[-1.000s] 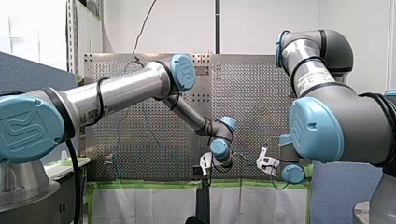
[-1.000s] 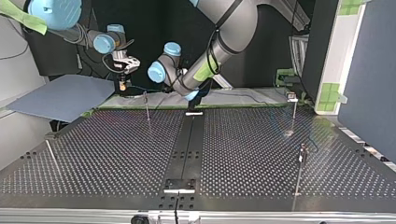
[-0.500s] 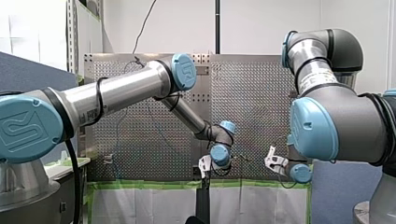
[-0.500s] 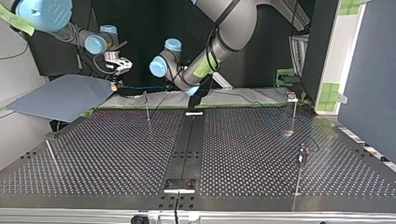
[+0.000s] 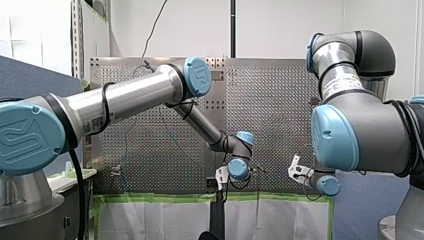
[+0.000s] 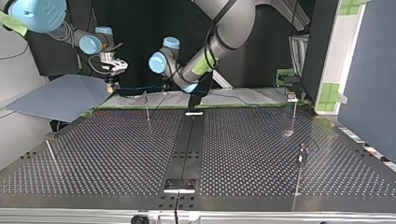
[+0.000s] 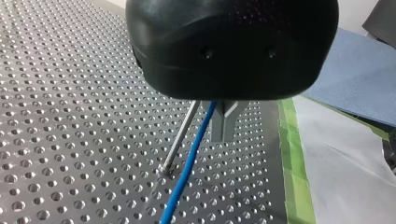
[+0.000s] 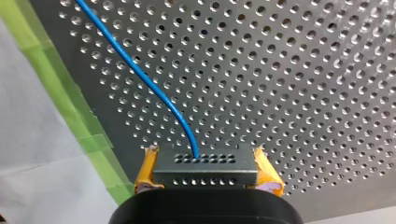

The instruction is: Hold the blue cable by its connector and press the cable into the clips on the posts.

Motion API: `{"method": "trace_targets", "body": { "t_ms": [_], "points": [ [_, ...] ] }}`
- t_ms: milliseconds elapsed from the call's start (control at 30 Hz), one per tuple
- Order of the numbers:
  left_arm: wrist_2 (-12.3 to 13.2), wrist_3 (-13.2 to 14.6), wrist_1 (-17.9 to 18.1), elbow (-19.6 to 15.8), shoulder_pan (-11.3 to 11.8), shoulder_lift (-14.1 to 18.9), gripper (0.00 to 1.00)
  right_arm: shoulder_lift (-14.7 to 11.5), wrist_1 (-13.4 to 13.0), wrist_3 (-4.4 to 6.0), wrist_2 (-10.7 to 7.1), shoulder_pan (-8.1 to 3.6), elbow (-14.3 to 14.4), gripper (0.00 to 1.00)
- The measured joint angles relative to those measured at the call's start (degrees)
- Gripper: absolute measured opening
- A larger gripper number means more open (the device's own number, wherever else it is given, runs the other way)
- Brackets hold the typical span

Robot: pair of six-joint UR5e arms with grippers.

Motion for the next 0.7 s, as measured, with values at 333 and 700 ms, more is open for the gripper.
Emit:
{"method": "trace_targets", "body": {
  "t_ms": [333, 700],
  "points": [
    [-0.48, 1.28, 0.33, 0.0, 0.04, -0.03, 0.0, 0.0, 0.3, 1.36, -0.57, -1.06, -2.29, 0.0],
    [-1.01, 1.47, 0.01, -0.94, -0.88, 0.38, 0.0, 0.01, 1.67, -0.25, 0.21, -0.52, -2.94, 0.0]
  ]
}}
